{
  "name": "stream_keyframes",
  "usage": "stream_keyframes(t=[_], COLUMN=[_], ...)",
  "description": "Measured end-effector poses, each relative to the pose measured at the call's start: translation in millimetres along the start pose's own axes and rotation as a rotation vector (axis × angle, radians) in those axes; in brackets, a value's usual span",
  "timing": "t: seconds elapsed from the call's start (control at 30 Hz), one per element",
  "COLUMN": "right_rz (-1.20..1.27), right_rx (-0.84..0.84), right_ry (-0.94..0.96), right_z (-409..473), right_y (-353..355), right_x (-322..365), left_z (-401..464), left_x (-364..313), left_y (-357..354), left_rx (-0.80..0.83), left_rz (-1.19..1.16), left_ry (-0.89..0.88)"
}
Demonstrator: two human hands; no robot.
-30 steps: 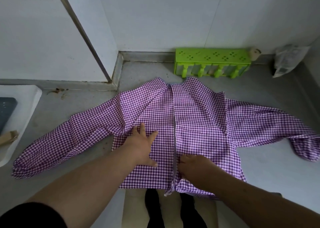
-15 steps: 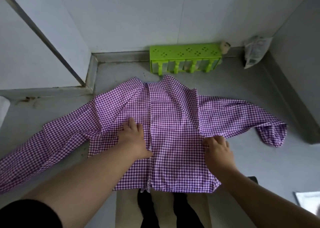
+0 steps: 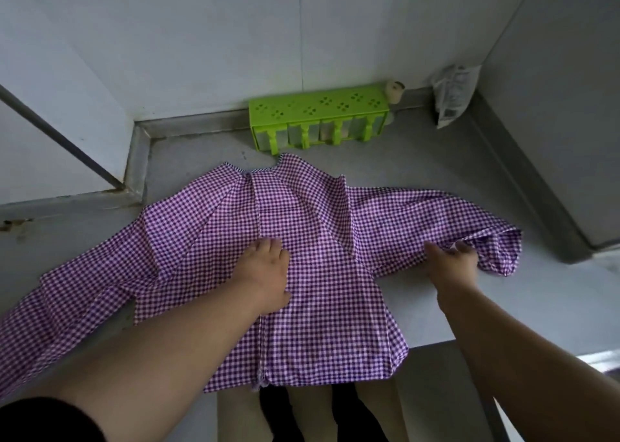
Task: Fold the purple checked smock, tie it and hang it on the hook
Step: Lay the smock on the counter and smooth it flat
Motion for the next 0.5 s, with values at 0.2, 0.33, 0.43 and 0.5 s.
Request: stream_keyframes(t=[0.2,0.33,0.43,0.5], right_rz=[0.417,0.258,0.034,0.017], right_rx=[-0.066,0.006,0.088,0.279], right_ry=[-0.267,-0.183,0.181,0.373], right_z=[58.5,63.5,52.8,30.1], right_y=[14.1,11.7,4.1,-2.4], right_x=[22.1,54.8,100.4,127.5], left_z=[26.7,42.0,52.9,60.6], left_x=[-30.4,-46.7,-58.3,-64.0], left_y=[39.5,55.5,65.3,73.5], left_rx=[0.036,-0.025,0.006,0.024], left_rz=[0.014,-0.023,-0.076,-0.081], left_ry=[-0.013,-0.098,-0.093,-0.058])
Point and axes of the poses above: each hand's wrist, its own z-axis towards the middle knuckle, its own y-axis out of the back of the hand, x = y × z, the point moved 5 cm from there along z, towards the middle knuckle, and after that the axes turned 4 degrees about z, right-handed, at the moved point
